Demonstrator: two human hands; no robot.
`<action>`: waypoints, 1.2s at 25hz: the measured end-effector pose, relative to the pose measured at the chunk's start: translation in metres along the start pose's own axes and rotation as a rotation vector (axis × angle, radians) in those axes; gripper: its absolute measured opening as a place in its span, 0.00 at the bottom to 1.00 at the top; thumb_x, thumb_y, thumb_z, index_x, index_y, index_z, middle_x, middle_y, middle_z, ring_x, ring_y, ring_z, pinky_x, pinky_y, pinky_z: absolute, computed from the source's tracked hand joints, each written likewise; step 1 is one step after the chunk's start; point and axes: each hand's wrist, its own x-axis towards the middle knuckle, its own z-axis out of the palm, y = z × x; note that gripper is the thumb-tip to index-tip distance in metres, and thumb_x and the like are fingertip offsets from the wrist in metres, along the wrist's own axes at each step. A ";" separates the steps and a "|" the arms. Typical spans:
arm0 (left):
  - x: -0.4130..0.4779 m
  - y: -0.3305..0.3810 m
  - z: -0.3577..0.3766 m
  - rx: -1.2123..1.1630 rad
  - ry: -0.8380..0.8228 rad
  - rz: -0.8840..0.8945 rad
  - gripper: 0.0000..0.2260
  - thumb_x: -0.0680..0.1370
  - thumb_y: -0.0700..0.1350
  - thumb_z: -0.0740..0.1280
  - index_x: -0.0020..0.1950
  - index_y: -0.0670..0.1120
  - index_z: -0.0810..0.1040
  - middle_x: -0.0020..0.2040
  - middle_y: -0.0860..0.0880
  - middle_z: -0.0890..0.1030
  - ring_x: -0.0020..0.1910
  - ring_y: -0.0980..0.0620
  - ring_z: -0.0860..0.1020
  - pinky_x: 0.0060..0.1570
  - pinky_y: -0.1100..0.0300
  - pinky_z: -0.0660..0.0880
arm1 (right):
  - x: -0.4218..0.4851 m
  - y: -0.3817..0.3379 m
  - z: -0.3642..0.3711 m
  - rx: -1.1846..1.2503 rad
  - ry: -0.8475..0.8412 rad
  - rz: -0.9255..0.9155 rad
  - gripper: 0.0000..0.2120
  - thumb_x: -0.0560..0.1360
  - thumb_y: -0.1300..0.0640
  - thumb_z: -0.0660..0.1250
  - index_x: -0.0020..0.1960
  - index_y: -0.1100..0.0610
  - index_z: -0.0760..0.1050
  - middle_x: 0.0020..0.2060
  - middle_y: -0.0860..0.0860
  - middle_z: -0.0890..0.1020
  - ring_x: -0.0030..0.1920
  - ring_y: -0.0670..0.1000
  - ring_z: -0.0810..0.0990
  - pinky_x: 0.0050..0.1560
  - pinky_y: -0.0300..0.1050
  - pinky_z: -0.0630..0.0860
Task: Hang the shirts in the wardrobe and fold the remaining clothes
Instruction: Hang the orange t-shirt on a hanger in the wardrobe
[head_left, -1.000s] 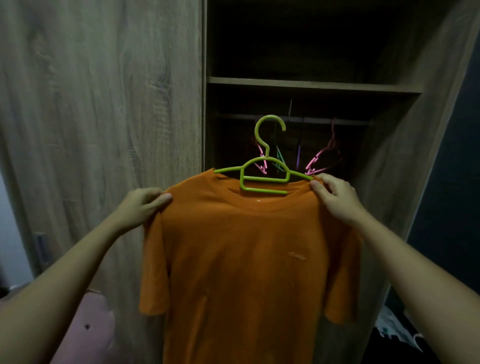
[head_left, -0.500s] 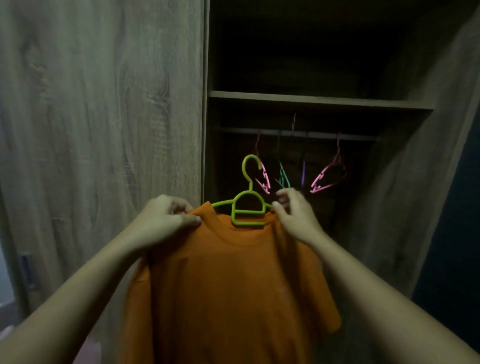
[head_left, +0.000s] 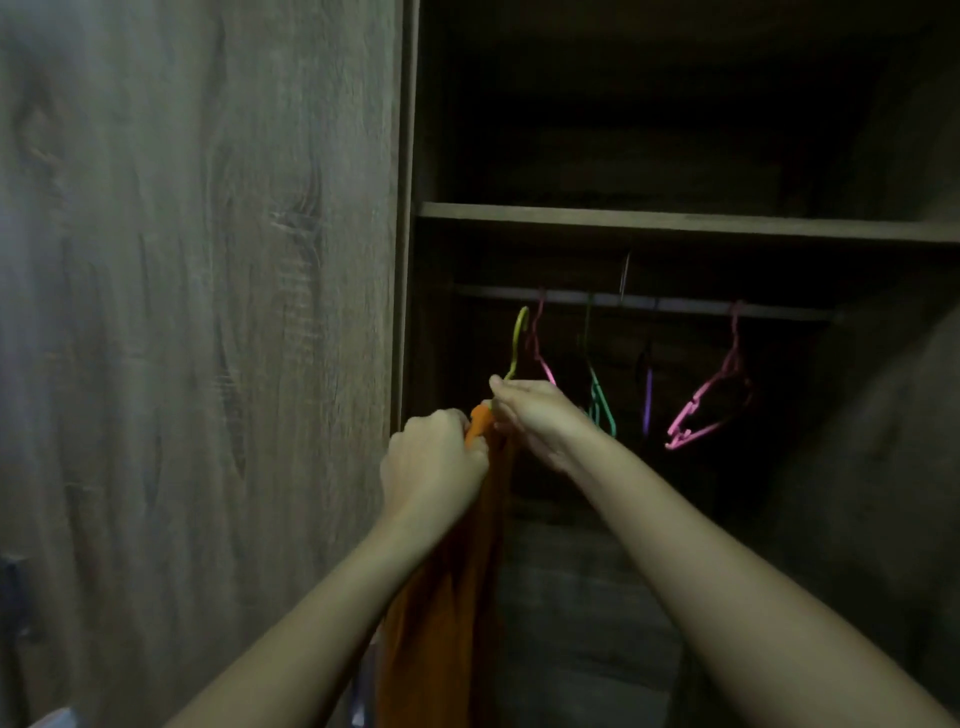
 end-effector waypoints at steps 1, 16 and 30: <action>0.009 0.003 0.004 -0.028 -0.001 0.015 0.04 0.78 0.50 0.63 0.49 0.52 0.77 0.35 0.54 0.76 0.34 0.57 0.77 0.33 0.63 0.74 | 0.015 -0.004 -0.004 0.013 0.024 -0.009 0.21 0.77 0.56 0.64 0.68 0.60 0.67 0.50 0.55 0.80 0.55 0.53 0.79 0.60 0.48 0.75; 0.124 0.008 0.086 -0.460 -0.188 -0.166 0.31 0.77 0.38 0.62 0.76 0.52 0.53 0.35 0.50 0.74 0.29 0.56 0.74 0.29 0.67 0.72 | 0.184 -0.031 -0.028 -0.252 -0.025 0.041 0.13 0.78 0.58 0.59 0.37 0.58 0.76 0.34 0.53 0.78 0.36 0.50 0.77 0.42 0.43 0.74; 0.076 -0.041 0.059 -0.243 -0.096 -0.043 0.30 0.78 0.49 0.64 0.77 0.49 0.54 0.65 0.49 0.74 0.45 0.65 0.74 0.39 0.83 0.66 | 0.103 -0.017 -0.003 -0.213 0.371 -0.728 0.07 0.78 0.56 0.60 0.49 0.56 0.77 0.36 0.47 0.79 0.37 0.45 0.79 0.35 0.33 0.68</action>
